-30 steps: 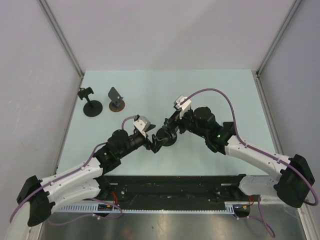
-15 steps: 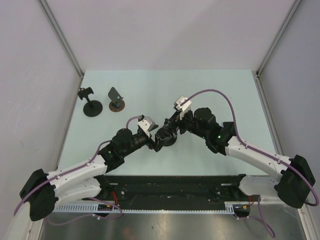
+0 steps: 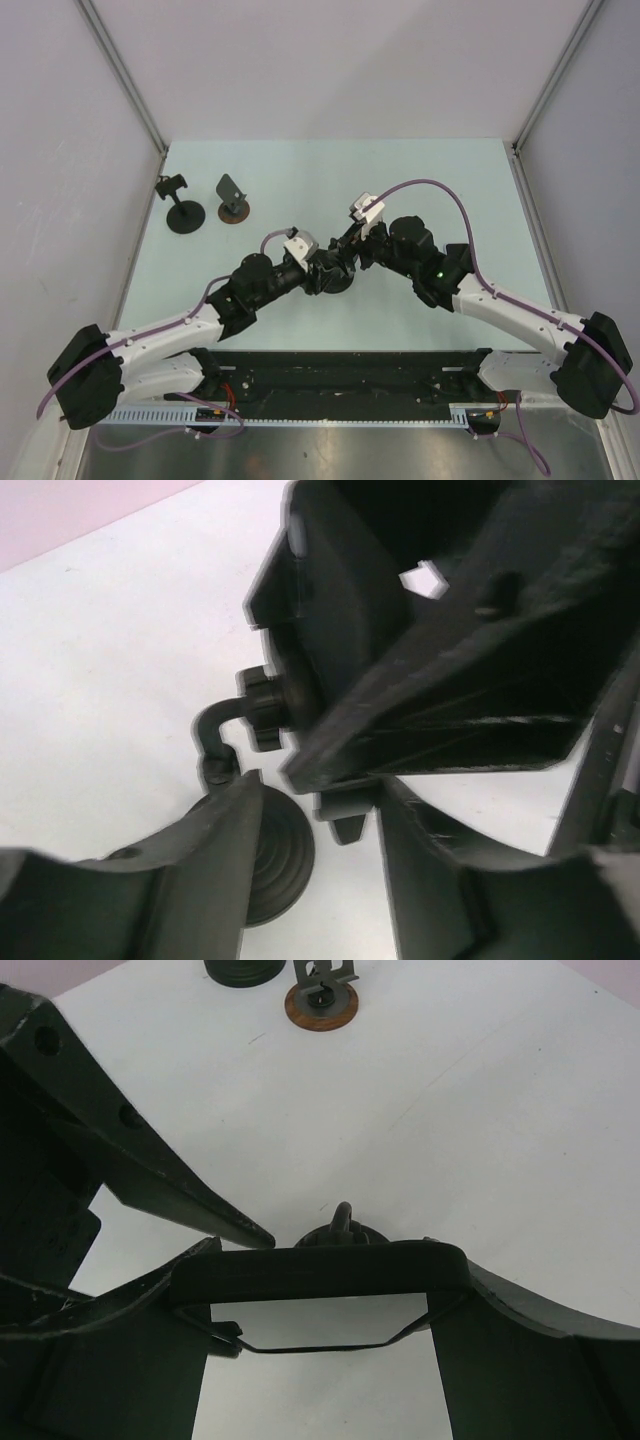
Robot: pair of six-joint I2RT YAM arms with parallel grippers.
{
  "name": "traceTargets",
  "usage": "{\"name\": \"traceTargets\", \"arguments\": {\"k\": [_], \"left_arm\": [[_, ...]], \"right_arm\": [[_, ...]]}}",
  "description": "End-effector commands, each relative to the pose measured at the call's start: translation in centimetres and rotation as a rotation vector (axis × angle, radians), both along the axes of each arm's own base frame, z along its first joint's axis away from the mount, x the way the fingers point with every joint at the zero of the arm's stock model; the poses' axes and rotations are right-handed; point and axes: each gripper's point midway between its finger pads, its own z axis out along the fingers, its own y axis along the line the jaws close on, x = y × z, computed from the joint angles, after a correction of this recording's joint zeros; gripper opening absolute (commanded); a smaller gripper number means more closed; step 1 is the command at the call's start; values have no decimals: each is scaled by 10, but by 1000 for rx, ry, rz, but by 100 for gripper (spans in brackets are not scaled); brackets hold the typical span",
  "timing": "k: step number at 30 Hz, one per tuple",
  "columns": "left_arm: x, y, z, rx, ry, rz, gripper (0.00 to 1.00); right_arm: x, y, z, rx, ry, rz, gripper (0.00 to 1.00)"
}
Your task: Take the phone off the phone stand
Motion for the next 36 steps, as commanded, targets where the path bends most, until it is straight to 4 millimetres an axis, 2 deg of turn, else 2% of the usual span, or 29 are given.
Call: {"name": "traceTargets", "arguments": {"k": [1,3,6,9,11,12,14,15,16,22,29,33,36], "left_arm": [[5,-8,33,-60,-89,-8,40],[4,-8,31,-60,-87,-12,18],[1,-6,30,-63,-85,-20,1],[-4,-5,29,-74,-78,-31,0],[-8,-4,26,-77,-71,-43,0],[-10,-4,25,-79,-66,-52,0],[-17,-4,25,-88,-64,-81,0],[-20,-4,24,-91,-58,-93,0],[-27,-7,24,-97,-54,-133,0],[-42,-11,15,-107,5,-208,0],[-30,-2,9,-109,20,-122,0],[-16,8,7,-117,31,-16,0],[-13,11,6,-116,30,7,0]], "right_arm": [[-8,4,30,87,-31,34,0],[-8,3,32,88,-35,33,0],[-5,-3,37,82,-43,28,0],[-3,-10,39,82,-35,47,0],[-8,-10,42,98,-17,99,0],[-3,-16,43,103,-15,99,0],[-9,-17,46,120,0,155,0],[-4,-23,46,123,5,150,0],[-9,-22,46,129,14,192,0],[-13,-26,45,142,38,267,0],[-21,-18,44,146,56,334,0],[-25,-17,52,171,63,350,0],[-31,-14,58,192,72,386,0]]}}
